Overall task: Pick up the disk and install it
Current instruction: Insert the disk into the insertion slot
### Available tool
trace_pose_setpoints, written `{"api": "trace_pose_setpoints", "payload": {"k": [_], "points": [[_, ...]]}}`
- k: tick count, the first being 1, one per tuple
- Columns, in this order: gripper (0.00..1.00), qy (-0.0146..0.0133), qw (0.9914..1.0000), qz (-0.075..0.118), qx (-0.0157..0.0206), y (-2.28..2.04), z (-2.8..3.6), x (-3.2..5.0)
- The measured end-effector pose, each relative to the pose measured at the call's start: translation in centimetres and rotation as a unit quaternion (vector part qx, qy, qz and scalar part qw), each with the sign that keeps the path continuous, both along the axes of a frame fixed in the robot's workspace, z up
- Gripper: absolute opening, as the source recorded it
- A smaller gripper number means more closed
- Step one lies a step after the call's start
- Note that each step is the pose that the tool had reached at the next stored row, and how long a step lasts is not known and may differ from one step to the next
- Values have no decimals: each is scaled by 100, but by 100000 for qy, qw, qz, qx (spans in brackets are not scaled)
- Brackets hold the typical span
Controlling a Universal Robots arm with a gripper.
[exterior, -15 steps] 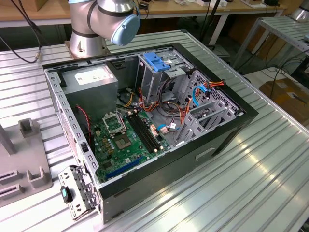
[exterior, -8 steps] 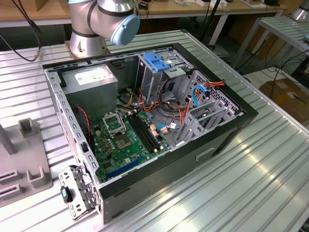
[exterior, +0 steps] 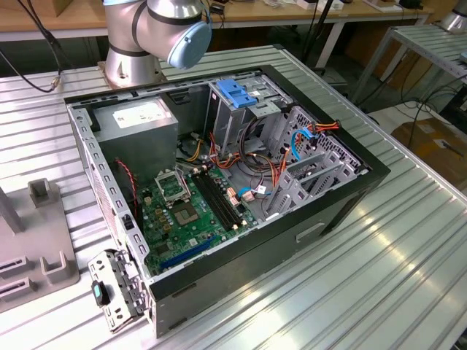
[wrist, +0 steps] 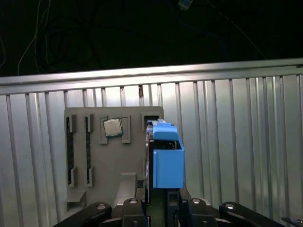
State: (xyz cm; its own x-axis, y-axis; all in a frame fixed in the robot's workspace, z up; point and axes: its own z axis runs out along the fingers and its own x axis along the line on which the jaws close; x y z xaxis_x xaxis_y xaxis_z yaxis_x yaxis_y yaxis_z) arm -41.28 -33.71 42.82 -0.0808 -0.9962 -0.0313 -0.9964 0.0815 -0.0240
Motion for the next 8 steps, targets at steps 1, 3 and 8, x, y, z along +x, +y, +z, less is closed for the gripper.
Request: {"api": "trace_pose_setpoints", "payload": {"k": [1, 3, 8], "points": [[35, 1, 100000, 0, -1, 0, 1, 0], [35, 12, 100000, -1, -4, 0, 8, 0], [35, 2, 100000, 1, -1, 0, 78, 0]]}}
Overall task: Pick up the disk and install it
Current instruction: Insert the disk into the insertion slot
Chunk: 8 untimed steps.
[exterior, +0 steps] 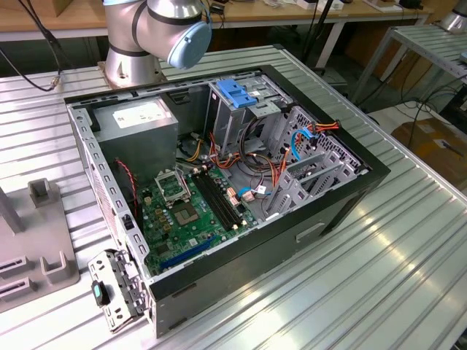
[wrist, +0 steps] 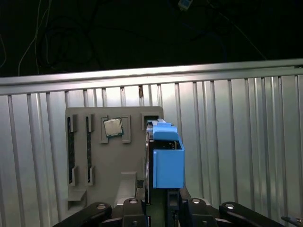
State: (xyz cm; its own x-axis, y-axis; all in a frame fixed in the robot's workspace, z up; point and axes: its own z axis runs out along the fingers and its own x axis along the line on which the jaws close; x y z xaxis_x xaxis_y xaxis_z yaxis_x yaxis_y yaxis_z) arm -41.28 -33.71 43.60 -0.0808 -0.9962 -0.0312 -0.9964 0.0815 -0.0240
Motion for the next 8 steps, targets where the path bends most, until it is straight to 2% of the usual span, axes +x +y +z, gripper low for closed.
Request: {"api": "trace_pose_setpoints", "payload": {"k": [3, 8], "points": [[35, -1, 100000, -1, 1, 0, 72, 0], [35, 0, 100000, -1, 1, 0, 228, 0]]}}
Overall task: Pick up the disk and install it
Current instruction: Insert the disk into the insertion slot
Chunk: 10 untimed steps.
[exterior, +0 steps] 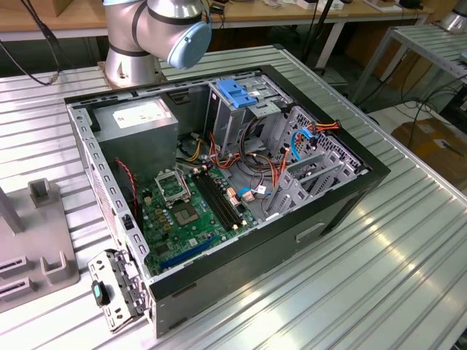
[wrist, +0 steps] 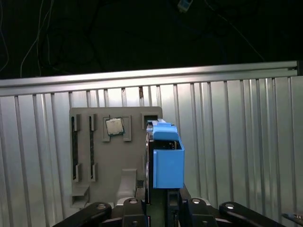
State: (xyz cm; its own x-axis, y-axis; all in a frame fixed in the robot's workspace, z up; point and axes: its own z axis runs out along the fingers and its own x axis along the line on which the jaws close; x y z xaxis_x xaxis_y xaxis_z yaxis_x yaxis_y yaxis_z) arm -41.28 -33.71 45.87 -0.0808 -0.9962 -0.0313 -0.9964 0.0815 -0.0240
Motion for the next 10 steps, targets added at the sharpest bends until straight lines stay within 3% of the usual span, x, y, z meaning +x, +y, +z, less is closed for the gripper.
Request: {"api": "trace_pose_setpoints", "payload": {"k": [6, 10], "points": [[35, -3, 100000, -1, 0, 0, 142, 0], [35, -10, 100000, 1, 4, 0, 169, 0]]}}
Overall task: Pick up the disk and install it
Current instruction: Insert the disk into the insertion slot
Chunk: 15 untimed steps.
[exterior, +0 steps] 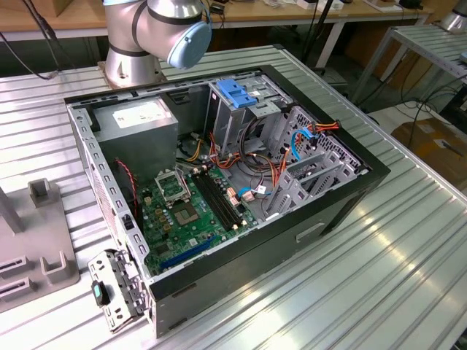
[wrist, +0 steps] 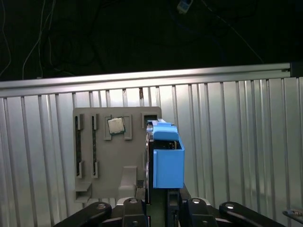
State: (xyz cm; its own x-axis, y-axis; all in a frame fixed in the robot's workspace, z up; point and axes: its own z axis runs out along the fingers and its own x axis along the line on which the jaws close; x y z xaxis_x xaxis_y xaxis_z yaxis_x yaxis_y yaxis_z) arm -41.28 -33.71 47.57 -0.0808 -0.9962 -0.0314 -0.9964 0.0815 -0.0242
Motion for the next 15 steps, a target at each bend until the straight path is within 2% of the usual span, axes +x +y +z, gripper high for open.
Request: {"api": "trace_pose_setpoints", "payload": {"k": [9, 15], "points": [[35, 12, 100000, -1, -5, 0, 11, 7], [35, 10, 100000, 1, -3, 0, 11, 84]]}}
